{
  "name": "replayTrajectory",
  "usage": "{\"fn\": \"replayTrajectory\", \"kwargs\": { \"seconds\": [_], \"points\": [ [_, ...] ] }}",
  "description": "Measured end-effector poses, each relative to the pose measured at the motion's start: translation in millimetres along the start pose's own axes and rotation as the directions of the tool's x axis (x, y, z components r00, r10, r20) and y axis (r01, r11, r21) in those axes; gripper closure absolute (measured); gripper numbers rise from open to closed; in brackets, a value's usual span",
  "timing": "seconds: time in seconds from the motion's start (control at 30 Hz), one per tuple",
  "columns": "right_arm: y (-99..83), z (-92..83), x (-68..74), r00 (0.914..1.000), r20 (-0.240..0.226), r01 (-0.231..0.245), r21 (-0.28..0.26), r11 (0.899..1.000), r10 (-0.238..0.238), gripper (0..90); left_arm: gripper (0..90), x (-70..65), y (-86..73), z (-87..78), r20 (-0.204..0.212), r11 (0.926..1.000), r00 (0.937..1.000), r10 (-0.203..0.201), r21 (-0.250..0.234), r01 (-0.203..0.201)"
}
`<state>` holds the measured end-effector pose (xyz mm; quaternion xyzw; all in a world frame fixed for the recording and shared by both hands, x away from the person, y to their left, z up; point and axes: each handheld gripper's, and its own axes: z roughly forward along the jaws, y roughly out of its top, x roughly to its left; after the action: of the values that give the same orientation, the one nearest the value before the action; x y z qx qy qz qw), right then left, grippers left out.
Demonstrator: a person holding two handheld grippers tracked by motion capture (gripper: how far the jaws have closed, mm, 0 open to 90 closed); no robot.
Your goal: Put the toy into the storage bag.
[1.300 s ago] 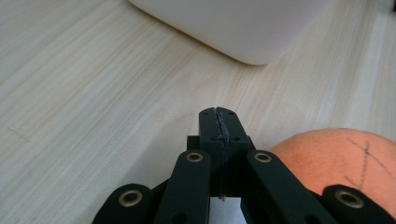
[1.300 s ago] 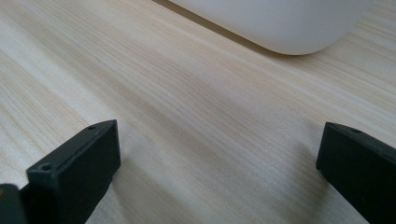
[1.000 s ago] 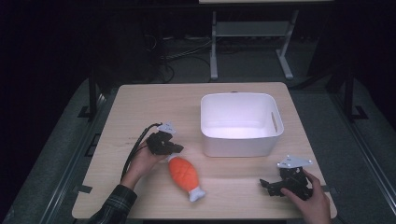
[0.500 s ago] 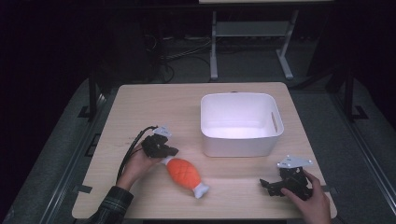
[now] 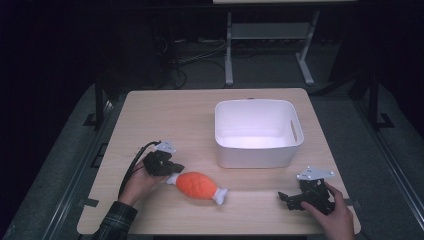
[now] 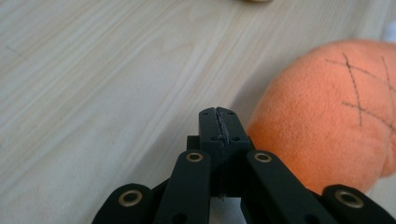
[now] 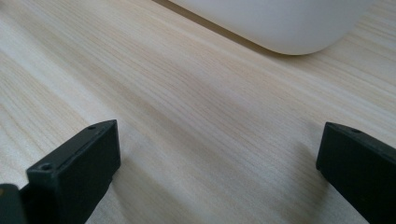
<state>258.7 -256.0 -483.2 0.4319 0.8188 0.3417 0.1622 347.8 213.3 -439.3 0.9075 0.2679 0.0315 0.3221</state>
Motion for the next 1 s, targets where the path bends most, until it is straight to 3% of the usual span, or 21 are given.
{"fn": "replayTrajectory", "kwargs": {
  "seconds": [0.2, 0.7, 1.0],
  "points": [
    [0.0, 0.0, 0.0, 1.0000, 0.000, 0.000, 0.000, 1.000, 0.000, 0.0, 89.5, -6.2, -4.9, -5.4, -0.002, 1.0000, 1.0000, 0.001, 0.009, -0.001],
    [0.0, 0.0, 0.0, 1.0000, 0.000, 0.001, 0.000, 1.000, -0.001, 0.0, 89.3, -23.1, -29.5, -21.2, -0.002, 0.9992, 0.9996, -0.030, -0.026, 0.030],
    [0.0, 0.0, 0.0, 1.0000, 0.000, 0.000, 0.000, 1.000, 0.000, 0.0, 89.3, -32.0, -41.0, -29.8, -0.005, 0.9991, 0.9996, -0.028, -0.032, 0.028]
  ]
}}
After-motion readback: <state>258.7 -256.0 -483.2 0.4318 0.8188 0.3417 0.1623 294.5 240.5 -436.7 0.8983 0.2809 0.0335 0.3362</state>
